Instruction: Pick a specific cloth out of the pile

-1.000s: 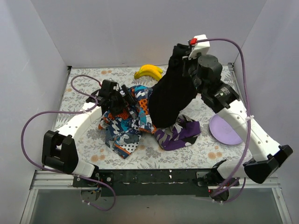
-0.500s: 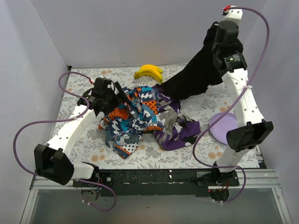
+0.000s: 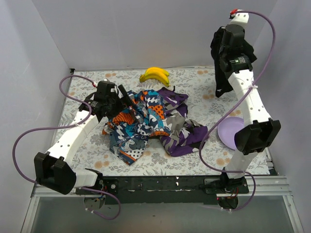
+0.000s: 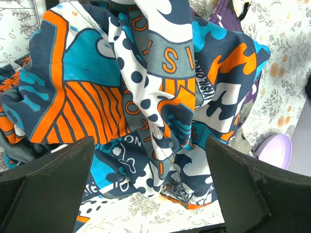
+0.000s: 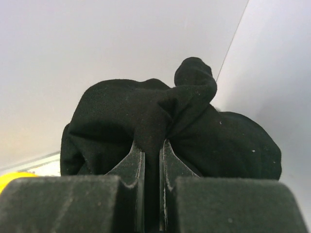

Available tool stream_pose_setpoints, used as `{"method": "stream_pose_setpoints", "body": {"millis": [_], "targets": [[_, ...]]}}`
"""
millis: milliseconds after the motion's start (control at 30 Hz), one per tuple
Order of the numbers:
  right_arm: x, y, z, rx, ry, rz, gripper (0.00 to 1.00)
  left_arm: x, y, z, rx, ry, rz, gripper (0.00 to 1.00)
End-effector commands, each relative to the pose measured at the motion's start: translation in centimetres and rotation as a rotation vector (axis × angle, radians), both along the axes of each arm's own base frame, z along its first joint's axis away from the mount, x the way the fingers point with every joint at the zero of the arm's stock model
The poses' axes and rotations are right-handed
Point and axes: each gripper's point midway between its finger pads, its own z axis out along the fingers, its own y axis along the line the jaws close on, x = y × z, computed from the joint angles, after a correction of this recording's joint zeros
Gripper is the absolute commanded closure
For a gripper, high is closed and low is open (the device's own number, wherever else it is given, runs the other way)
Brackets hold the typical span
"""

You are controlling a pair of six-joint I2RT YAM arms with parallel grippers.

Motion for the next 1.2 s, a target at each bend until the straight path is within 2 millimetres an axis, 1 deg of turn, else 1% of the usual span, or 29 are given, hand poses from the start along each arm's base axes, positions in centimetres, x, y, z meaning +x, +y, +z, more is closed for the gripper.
{"method": "stream_pose_setpoints", "body": {"millis": [0,33,100,167,233,267,300,367,400,433,467,500,533,567,600,633,667,700,733,767,800,833,867,900,933,967,1033,1067,1167], "targets": [[1.2,0.6,-1.3,0.071,-0.022,-0.003,0.99,-1.0,0.1,1.2,-0.014,-0.035,-0.016,0.02],[1.3,0.4,-3.0,0.062,0.007,-0.02,0.99,-1.2,0.1,1.1,-0.014,-0.03,-0.018,0.02],[1.6,0.0,-4.6,0.052,0.026,-0.042,0.99,-1.4,0.2,1.0,-0.013,-0.024,-0.018,0.02],[1.7,-0.4,-8.1,0.034,0.086,-0.076,0.99,-1.8,0.3,0.7,-0.007,-0.01,-0.016,0.02],[1.8,-1.1,-10.2,0.018,0.108,-0.122,0.99,-2.1,0.7,0.6,0.0,-0.001,-0.008,0.02],[1.6,-1.7,-12.3,-0.001,0.146,-0.16,0.99,-2.2,0.7,0.5,0.002,0.001,-0.005,0.02],[1.8,-1.9,-13.2,-0.011,0.149,-0.173,0.99,-2.2,0.8,0.5,0.006,0.003,-0.001,0.02],[1.9,-1.9,-15.3,-0.018,0.191,-0.168,0.99,-2.5,1.0,0.3,0.01,0.011,0.006,0.02],[2.1,-1.4,-17.7,-0.027,0.238,-0.144,0.99,-2.7,1.0,0.1,0.011,0.019,0.005,0.02],[2.2,-1.1,-19.4,-0.007,0.275,-0.123,0.93,-2.7,1.0,-0.1,0.01,0.024,0.004,0.02],[2.7,0.1,-21.8,0.016,0.336,-0.053,0.63,-2.8,1.0,-0.2,0.006,0.029,0.006,0.02],[2.9,0.7,-22.3,0.035,0.361,-0.022,0.51,-2.8,1.1,-0.3,0.01,0.034,0.009,0.02],[2.1,1.0,-23.8,0.067,0.428,-0.023,0.44,-2.8,1.1,-0.2,0.011,0.033,0.013,0.02],[2.0,1.6,-24.0,0.085,0.442,0.006,0.2,-2.7,1.2,-0.2,0.016,0.033,0.019,0.02],[1.5,1.6,-24.0,0.097,0.448,0.011,0.1,-2.7,1.3,-0.1,0.02,0.033,0.022,0.02],[1.3,2.1,-23.3,0.1,0.434,0.045,0.09,-2.7,1.4,0.2,0.021,0.027,0.023,0.02],[0.5,2.4,-20.8,0.112,0.377,0.068,0.08,-2.7,1.5,0.5,0.02,0.017,0.029,0.02],[-0.4,2.6,-20.9,0.117,0.378,0.087,0.07,-2.7,1.5,0.7,0.018,0.01,0.031,0.02],[-1.0,3.5,-20.2,0.134,0.367,0.155,0.07,-2.7,1.6,1.0,0.015,-0.001,0.032,0.02],[-2.3,3.8,-17.6,0.151,0.316,0.191,0.06,-2.8,1.7,1.2,0.017,-0.008,0.037,0.02],[-3.3,4.3,-17.1,0.159,0.316,0.222,0.06,-2.9,2.1,1.6,0.022,-0.018,0.054,0.02],[-4.6,4.4,-17.6,0.164,0.343,0.243,0.05,-3.0,2.4,1.7,0.03,-0.021,0.071,0.02],[-6.6,4.1,-15.9,0.175,0.32,0.242,0.05,-3.0,2.8,2.0,0.039,-0.029,0.09,0.02],[-7.9,3.8,-16.0,0.179,0.327,0.238,0.05,-3.3,3.8,2.3,0.062,-0.036,0.14,0.02],[-9.5,3.3,-17.5,0.176,0.362,0.228,0.05,-3.4,4.4,2.5,0.074,-0.041,0.163,0.02],[-11.6,2.8,-16.1,0.184,0.324,0.223,0.04,-3.6,5.0,2.5,0.082,-0.041,0.184,0.02],[-14.6,2.0,-17.0,0.201,0.339,0.203,0.04,-4.1,6.3,3.0,0.098,-0.058,0.233,0.02],[-17.1,1.4,-18.1,0.213,0.34,0.193,0.04,-4.2,7.0,3.2,0.097,-0.064,0.263,0.02],[-21.5,0.6,-20.4,0.245,0.351,0.19,0.03,-5.1,8.4,3.8,0.085,-0.1,0.302,0.02]]}}
